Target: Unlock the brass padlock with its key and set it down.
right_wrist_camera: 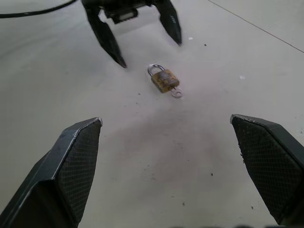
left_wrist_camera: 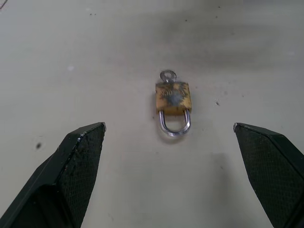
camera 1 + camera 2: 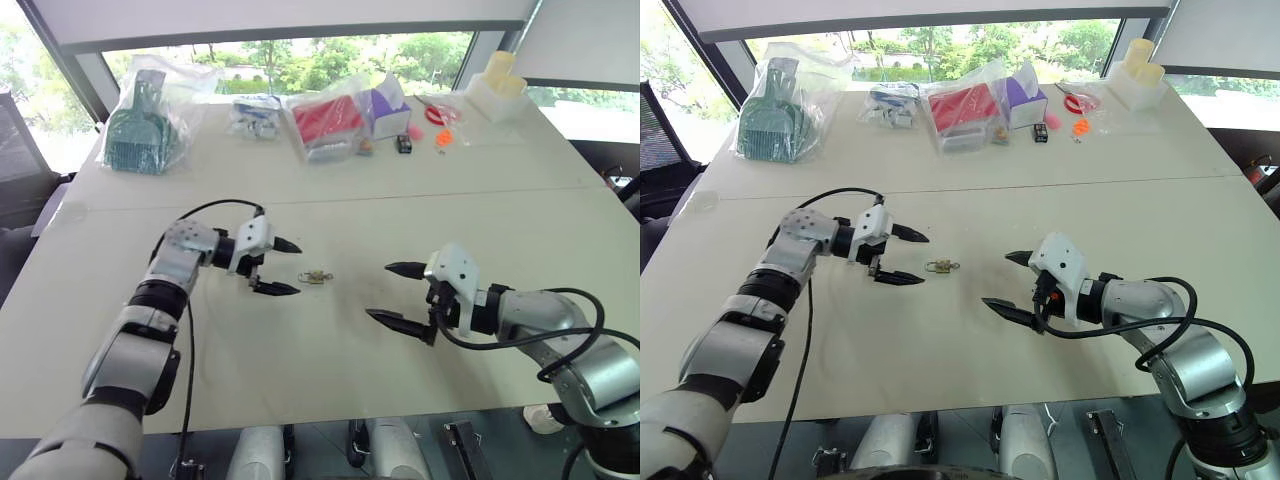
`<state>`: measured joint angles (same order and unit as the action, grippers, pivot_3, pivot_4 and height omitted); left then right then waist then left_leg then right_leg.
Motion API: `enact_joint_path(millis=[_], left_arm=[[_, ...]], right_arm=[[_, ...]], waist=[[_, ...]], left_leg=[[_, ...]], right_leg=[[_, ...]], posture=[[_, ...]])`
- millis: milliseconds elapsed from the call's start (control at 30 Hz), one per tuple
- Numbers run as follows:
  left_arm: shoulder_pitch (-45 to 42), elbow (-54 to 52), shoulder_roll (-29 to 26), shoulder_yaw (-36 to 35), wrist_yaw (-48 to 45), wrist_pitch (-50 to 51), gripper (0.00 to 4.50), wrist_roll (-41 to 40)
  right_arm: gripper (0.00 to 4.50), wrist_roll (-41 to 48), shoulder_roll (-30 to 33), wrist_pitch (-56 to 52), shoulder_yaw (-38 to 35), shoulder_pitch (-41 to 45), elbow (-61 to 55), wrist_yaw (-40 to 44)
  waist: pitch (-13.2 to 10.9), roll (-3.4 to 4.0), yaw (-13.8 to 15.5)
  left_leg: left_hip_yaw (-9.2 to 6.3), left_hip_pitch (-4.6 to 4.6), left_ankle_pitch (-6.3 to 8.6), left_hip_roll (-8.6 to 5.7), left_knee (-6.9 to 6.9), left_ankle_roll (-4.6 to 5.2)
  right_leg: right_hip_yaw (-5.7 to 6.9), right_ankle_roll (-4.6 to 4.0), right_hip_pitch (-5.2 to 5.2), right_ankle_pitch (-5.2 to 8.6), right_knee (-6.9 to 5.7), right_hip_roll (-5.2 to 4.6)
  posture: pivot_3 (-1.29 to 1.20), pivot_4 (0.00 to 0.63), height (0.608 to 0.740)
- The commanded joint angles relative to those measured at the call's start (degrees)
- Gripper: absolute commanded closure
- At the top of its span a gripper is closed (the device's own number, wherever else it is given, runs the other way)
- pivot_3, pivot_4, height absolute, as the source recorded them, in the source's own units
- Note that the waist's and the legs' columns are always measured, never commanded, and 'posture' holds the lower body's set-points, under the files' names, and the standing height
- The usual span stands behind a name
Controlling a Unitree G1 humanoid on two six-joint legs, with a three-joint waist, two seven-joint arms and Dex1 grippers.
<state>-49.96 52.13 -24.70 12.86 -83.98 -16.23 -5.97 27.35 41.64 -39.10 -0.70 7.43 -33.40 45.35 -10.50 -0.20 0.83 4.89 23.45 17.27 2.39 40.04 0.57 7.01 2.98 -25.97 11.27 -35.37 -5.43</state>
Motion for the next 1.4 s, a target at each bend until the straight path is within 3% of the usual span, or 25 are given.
enact_joint_path(millis=[33,100,133,500,733,1067,1400], left_arm=[[-2.1,2.3,1.4,-0.1,0.5,-1.7,0.02,1.6],[-2.7,3.6,2.4,-0.1,0.6,-1.8,0.02,2.3],[-2.9,4.6,3.1,0.3,0.7,-1.8,0.26,3.1],[-2.0,6.9,3.6,1.7,1.8,-4.0,3.73,8.0],[-1.7,5.7,3.4,0.4,3.4,-2.4,3.73,7.2],[-3.4,-12.8,-0.3,-5.1,-3.1,15.7,3.73,-3.1],[-1.7,-20.4,-0.9,-5.4,-0.4,21.7,3.73,-4.7]], right_arm=[[0.00,0.4,0.4,0.0,-1.3,-0.1,-2.1,-1.1],[0.00,0.3,0.5,0.1,-1.3,-0.2,-2.3,-1.5],[0.00,0.3,0.6,0.1,-1.4,-0.4,-2.4,-1.6],[0.00,-0.8,0.8,1.4,-1.2,-0.1,-1.4,-2.6],[0.00,-3.7,0.2,4.6,0.9,2.2,0.1,-2.2],[0.00,-34.0,-0.9,43.7,15.7,15.0,21.3,-5.9],[0.00,-45.9,-5.8,62.3,20.0,23.8,34.0,-11.0]], waist=[[0.0,-0.01,-0.1],[0.0,-0.03,-0.1],[0.0,-0.03,-0.1],[0.0,-0.10,-0.1],[0.0,-0.11,-0.1],[0.0,-0.18,-0.2],[0.0,-0.18,-0.2]], left_leg=[[0.00,0.00,0.00,0.00,0.00,0.00],[0.01,0.00,0.01,-0.01,-0.01,0.02],[0.00,0.00,0.01,-0.01,-0.01,0.02],[-0.03,-0.04,0.01,0.00,0.01,0.02],[-0.06,-0.10,0.01,0.01,0.02,0.02],[0.01,-0.07,0.00,-0.02,0.04,0.02],[0.19,-0.08,-0.07,-0.04,0.06,-0.08]], right_leg=[[0.00,0.00,0.00,0.00,0.01,0.00],[0.00,0.01,-0.01,-0.01,0.00,0.00],[0.00,0.02,-0.01,-0.02,-0.01,0.01],[0.01,0.02,0.04,-0.02,-0.04,0.01],[0.01,0.02,0.12,-0.02,-0.05,0.01],[0.00,0.03,0.05,-0.02,-0.11,0.04],[-0.03,0.09,0.08,-0.05,-0.12,0.03]], posture=[[0.00,0.150,0.740],[0.00,0.150,0.740],[0.00,0.150,0.740],[0.00,0.150,0.740],[0.00,0.150,0.740],[0.00,0.150,0.740],[0.00,0.150,0.740]])
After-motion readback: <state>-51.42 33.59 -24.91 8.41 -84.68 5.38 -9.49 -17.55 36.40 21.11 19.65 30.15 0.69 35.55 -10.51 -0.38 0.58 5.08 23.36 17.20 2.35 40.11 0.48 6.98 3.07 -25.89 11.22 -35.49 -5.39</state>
